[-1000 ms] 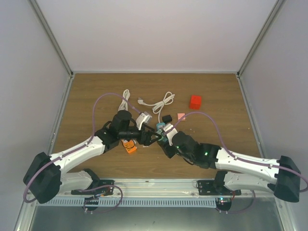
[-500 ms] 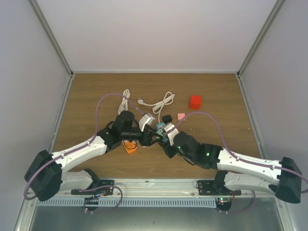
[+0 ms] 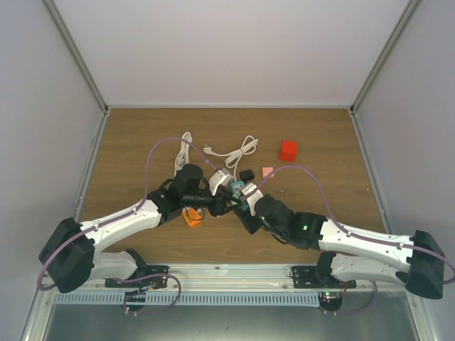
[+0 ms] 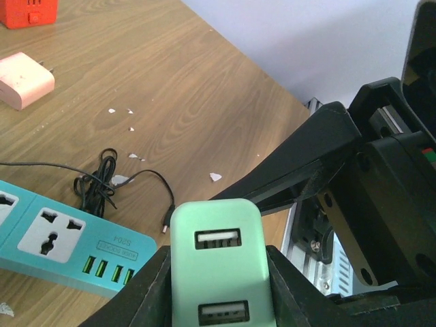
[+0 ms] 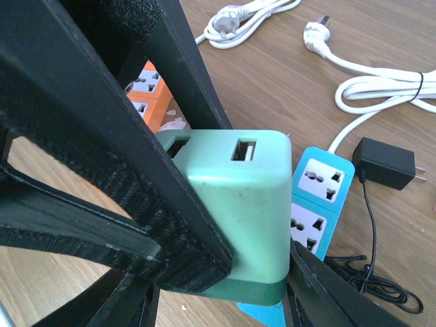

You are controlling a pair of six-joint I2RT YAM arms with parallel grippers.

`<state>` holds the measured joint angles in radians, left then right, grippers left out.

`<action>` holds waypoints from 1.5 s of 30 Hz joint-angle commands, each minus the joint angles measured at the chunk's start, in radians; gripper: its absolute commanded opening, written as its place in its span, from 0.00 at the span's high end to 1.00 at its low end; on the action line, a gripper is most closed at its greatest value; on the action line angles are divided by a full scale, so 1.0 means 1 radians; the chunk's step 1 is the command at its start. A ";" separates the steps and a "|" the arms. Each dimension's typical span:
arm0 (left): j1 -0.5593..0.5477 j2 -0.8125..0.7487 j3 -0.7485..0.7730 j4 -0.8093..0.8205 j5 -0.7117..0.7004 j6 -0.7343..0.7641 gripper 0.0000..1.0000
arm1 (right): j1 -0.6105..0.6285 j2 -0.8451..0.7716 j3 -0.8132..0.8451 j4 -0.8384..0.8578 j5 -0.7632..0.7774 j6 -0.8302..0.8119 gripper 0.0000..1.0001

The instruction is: Insert the plug

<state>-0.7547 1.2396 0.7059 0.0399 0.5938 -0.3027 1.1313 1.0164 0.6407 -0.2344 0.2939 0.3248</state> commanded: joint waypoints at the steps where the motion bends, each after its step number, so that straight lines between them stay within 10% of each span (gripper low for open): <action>1: -0.043 -0.005 0.028 0.074 0.078 0.041 0.97 | 0.011 0.013 0.000 0.049 -0.009 -0.006 0.76; 8: -0.044 -0.035 0.011 0.093 0.022 0.055 1.00 | 0.010 0.011 0.000 0.047 0.006 0.002 0.75; 10: -0.044 -0.034 0.009 0.096 0.009 0.049 1.00 | 0.009 0.012 0.003 0.040 0.026 0.013 0.56; 13: -0.044 -0.038 0.009 0.095 -0.026 0.036 1.00 | 0.010 0.007 0.008 0.015 0.081 0.041 0.03; 14: -0.045 -0.040 0.008 0.093 -0.049 0.029 1.00 | 0.011 0.001 0.009 0.003 0.102 0.053 0.01; 29: -0.147 0.072 0.092 -0.024 -0.855 -0.354 1.00 | 0.004 -0.307 0.032 -0.379 0.429 0.557 0.00; 34: -0.285 0.369 0.446 -0.502 -1.306 -0.678 1.00 | -0.001 -0.333 0.059 -0.533 0.513 0.734 0.00; 45: -0.330 0.570 0.577 -0.486 -1.365 -0.782 1.00 | -0.004 -0.436 0.013 -0.535 0.507 0.712 0.01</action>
<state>-1.0893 1.7676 1.2304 -0.4103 -0.6540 -0.9760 1.1275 0.6144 0.6682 -0.7628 0.7582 1.0080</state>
